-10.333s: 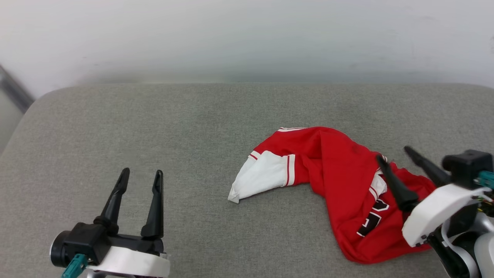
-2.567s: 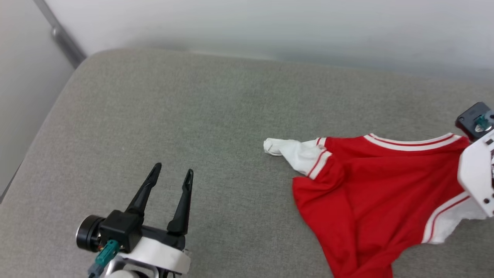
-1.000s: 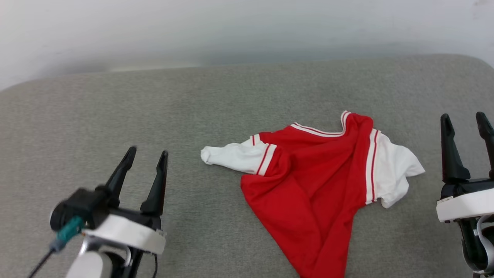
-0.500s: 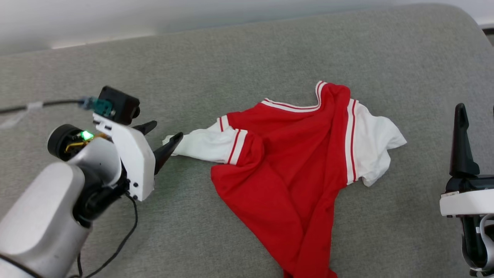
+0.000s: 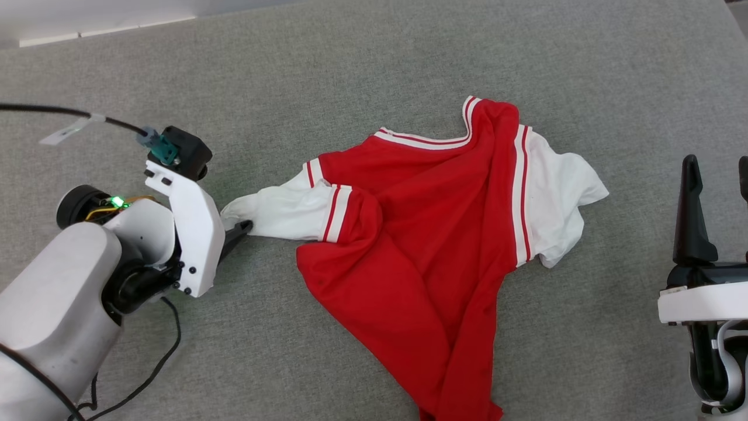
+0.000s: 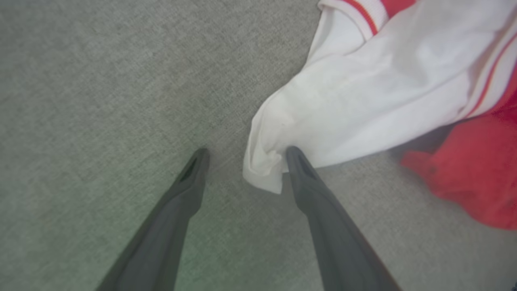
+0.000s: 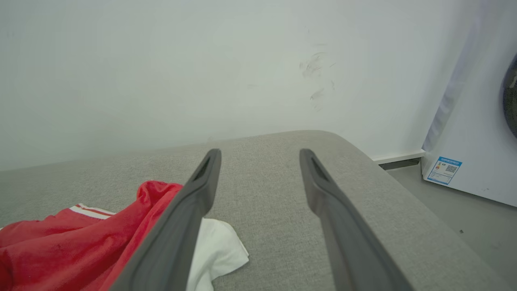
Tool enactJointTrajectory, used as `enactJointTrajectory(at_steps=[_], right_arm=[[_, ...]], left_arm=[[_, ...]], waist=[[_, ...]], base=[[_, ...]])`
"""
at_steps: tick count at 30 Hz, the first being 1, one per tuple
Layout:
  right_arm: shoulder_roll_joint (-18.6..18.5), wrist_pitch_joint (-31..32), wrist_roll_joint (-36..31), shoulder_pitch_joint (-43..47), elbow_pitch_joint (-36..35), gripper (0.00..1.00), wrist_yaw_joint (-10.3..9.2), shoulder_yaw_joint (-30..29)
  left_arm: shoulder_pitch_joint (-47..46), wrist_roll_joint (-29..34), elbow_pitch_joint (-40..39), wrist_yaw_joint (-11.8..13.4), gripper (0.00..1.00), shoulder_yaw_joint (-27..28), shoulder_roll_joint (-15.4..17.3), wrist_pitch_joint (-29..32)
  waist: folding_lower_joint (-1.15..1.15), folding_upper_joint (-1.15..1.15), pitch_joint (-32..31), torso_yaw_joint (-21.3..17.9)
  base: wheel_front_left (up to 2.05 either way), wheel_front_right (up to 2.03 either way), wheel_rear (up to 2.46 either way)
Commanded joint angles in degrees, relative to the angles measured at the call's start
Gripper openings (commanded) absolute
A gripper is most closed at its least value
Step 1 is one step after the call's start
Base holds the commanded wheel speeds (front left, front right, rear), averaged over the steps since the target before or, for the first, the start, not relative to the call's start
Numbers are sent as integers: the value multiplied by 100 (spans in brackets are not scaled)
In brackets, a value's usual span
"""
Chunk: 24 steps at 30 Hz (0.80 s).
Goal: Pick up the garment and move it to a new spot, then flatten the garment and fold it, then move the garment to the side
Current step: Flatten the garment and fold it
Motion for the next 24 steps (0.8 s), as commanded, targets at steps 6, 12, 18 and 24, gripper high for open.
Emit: enactJointTrajectory(at_steps=[6,12,18,24], right_arm=[[32,-24,-74,-117,96,100,-2,3],[-68,117,-104,-49,216,100,-2,95],[-223,421,-65,92,284,100,-3,163],[-408,957,-42,260,385,100,-2,282]], left_arm=[[18,-241,84,-6,0,-363,-45,-134],[41,-173,58,1,0,-320,107,-1070],[223,197,-89,2,0,-155,369,-2464],[473,741,-296,222,0,15,569,-3669]], waist=[[-1,0,55,56],[-1,0,-163,167],[-1,0,-546,387],[-1,0,-891,689]], base=[[0,0,0],[0,0,0],[0,0,0],[0,0,0]])
